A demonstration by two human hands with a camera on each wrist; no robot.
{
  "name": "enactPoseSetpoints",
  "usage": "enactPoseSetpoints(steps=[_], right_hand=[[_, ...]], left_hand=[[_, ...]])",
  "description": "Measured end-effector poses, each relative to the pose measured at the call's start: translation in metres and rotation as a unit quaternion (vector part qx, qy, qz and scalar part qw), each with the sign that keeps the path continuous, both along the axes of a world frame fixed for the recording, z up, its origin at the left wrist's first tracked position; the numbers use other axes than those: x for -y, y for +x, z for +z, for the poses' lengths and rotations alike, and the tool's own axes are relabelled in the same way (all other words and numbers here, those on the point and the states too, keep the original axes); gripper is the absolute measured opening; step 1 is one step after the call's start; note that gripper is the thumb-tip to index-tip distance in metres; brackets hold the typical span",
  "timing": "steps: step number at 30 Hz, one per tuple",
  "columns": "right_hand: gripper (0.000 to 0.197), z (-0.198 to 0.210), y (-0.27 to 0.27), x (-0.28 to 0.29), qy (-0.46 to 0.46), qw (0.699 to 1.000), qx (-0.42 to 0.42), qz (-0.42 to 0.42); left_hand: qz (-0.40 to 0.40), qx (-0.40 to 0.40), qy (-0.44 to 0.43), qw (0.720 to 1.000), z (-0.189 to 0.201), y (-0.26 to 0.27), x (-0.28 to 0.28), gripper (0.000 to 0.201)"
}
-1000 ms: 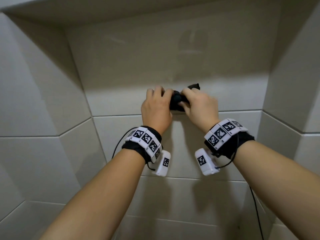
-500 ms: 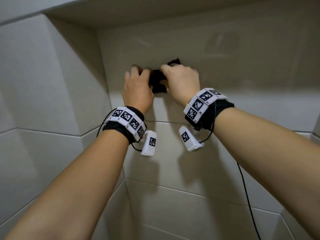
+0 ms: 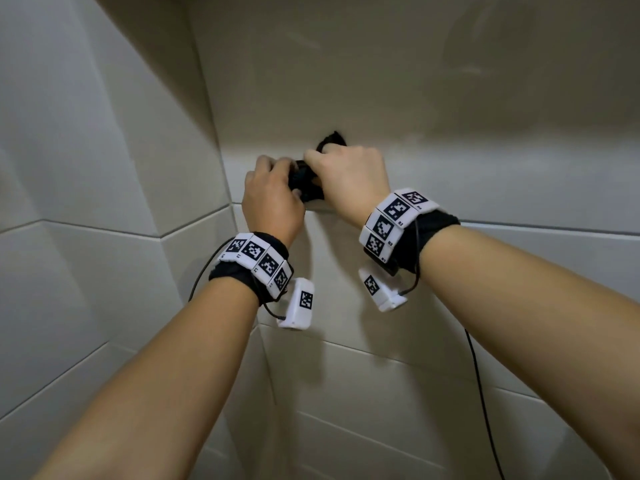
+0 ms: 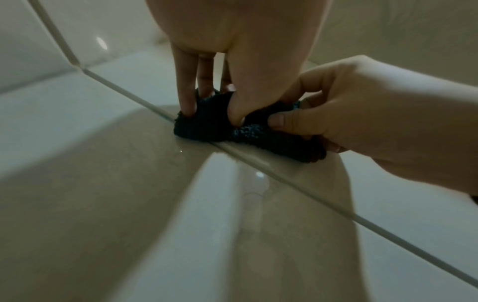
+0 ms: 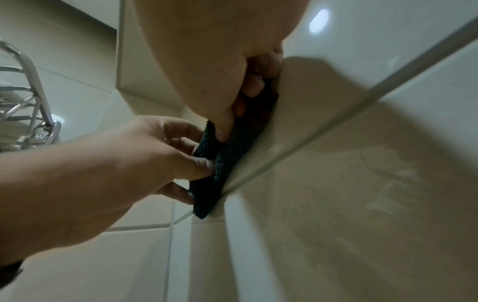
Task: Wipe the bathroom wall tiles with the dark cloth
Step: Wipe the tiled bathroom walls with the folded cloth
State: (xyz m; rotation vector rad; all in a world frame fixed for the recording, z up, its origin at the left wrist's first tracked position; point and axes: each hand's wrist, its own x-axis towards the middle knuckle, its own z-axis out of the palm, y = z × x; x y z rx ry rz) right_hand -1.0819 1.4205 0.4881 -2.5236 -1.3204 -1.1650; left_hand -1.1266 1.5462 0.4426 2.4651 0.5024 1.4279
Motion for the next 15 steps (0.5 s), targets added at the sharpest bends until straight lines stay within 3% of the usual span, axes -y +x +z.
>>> enactPoseSetpoints(steps=[1, 5, 15], right_hand=[[0.039, -0.002, -0.001, 0.008, -0.003, 1.000, 0.001, -0.005], [0.014, -0.011, 0.005, 0.046, 0.027, 0.999, -0.011, -0.041], [0.019, -0.062, 0.011, 0.174, 0.140, 0.978, -0.072, -0.138]], left_hand=[[-0.008, -0.001, 0.003, 1.000, -0.002, 0.000, 0.007, 0.032], [-0.034, -0.007, 0.021, 0.999, -0.010, 0.003, 0.043, 0.032], [-0.115, -0.017, 0.124, 0.985, -0.029, 0.020, 0.161, 0.025]])
